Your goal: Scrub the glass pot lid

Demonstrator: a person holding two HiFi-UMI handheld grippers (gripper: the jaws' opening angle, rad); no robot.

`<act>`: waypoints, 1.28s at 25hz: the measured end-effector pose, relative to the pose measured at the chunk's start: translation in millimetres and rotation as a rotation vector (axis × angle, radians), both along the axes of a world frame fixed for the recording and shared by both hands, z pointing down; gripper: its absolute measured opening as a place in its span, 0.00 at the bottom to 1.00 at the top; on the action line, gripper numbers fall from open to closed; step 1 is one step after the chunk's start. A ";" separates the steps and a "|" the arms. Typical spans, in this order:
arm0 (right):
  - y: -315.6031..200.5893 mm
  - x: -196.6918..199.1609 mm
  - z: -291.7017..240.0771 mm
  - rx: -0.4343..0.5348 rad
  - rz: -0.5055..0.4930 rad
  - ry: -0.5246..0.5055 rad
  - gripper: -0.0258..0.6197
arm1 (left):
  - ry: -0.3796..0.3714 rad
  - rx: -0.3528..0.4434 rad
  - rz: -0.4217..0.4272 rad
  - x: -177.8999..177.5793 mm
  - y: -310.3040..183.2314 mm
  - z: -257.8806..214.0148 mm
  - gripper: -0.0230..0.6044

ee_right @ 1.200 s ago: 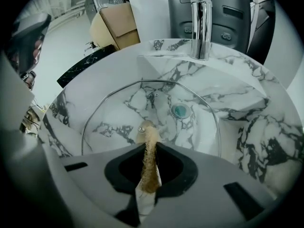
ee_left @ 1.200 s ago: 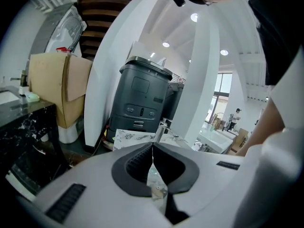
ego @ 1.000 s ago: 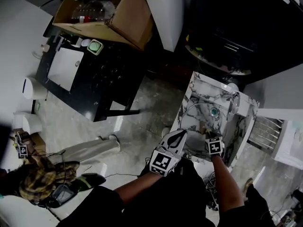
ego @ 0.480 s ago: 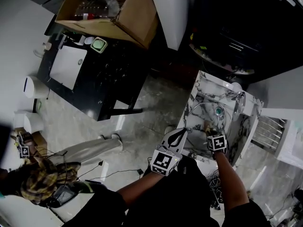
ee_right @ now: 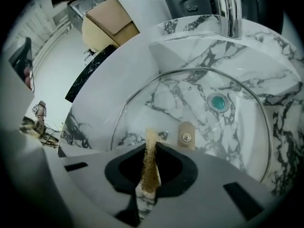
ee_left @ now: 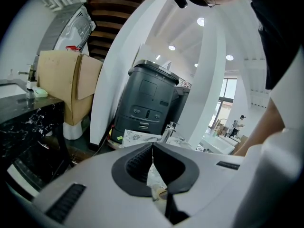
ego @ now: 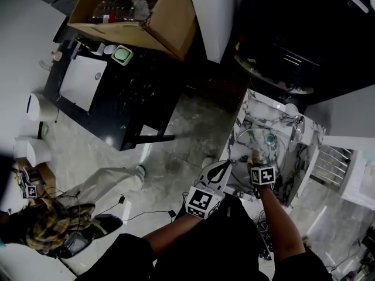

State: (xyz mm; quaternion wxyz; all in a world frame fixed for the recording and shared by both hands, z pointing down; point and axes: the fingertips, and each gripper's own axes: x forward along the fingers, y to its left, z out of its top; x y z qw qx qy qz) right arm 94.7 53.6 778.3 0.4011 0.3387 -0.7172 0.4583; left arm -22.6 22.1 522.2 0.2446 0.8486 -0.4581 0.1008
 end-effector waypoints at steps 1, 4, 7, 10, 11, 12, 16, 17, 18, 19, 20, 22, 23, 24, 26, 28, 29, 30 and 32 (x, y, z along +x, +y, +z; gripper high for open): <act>-0.1 -2.7 -0.7 -0.003 0.004 -0.002 0.13 | -0.001 -0.002 0.004 -0.2 -0.4 0.4 0.06; -3.1 -8.3 -2.0 -0.002 0.019 -0.013 0.13 | 0.002 -0.001 0.016 0.3 -1.3 1.8 0.06; -6.0 -12.2 -0.3 -0.002 0.040 -0.025 0.13 | 0.001 0.001 0.029 0.4 -3.0 3.5 0.06; -9.3 -17.9 -0.2 -0.006 0.069 -0.046 0.13 | -0.002 -0.010 0.040 -0.7 -5.1 6.3 0.06; -10.4 -21.0 -0.6 -0.010 0.078 -0.057 0.13 | 0.000 -0.014 0.041 -1.2 -5.9 7.4 0.06; -11.3 -24.8 -1.5 -0.016 0.084 -0.069 0.13 | 0.002 -0.017 0.042 -1.8 -6.9 8.0 0.06; -13.9 -40.8 -5.0 -0.032 0.078 -0.101 0.13 | 0.024 -0.022 0.045 -5.0 -12.5 7.3 0.06; -14.7 -42.5 -4.0 -0.032 0.071 -0.100 0.13 | 0.030 -0.023 0.045 -5.5 -14.3 7.7 0.06; -16.0 -44.0 -3.0 -0.031 0.066 -0.099 0.13 | 0.034 -0.024 0.046 -6.0 -16.3 8.5 0.06; -17.5 -45.9 -2.5 -0.030 0.066 -0.099 0.13 | 0.038 -0.025 0.046 -6.9 -18.4 9.0 0.06; -19.0 -48.3 -2.4 -0.028 0.068 -0.101 0.13 | 0.042 -0.022 0.045 -8.4 -20.5 8.9 0.06; -22.1 -52.8 -3.0 -0.022 0.075 -0.107 0.13 | 0.046 -0.011 0.042 -12.4 -24.5 7.1 0.06; -24.2 -54.7 -4.1 -0.017 0.079 -0.107 0.13 | 0.042 -0.006 0.043 -14.5 -26.4 6.4 0.06; -26.5 -56.5 -5.3 -0.012 0.081 -0.108 0.13 | 0.029 0.000 0.049 -16.5 -28.4 5.7 0.06; -31.1 -59.5 -6.0 -0.001 0.078 -0.107 0.13 | -0.025 0.031 0.076 -19.1 -32.9 1.0 0.06; -35.9 -62.2 -5.9 0.019 0.054 -0.100 0.13 | -0.062 0.068 0.096 -20.1 -38.3 -5.8 0.06; -38.1 -64.3 -6.1 0.031 0.038 -0.098 0.13 | -0.057 0.071 0.093 -21.0 -41.2 -7.4 0.06; -40.0 -66.9 -6.4 0.041 0.027 -0.101 0.13 | -0.043 0.064 0.082 -22.4 -43.9 -7.2 0.06; -43.8 -72.2 -7.2 0.055 0.016 -0.112 0.13 | -0.011 0.041 0.052 -26.0 -48.3 -3.2 0.06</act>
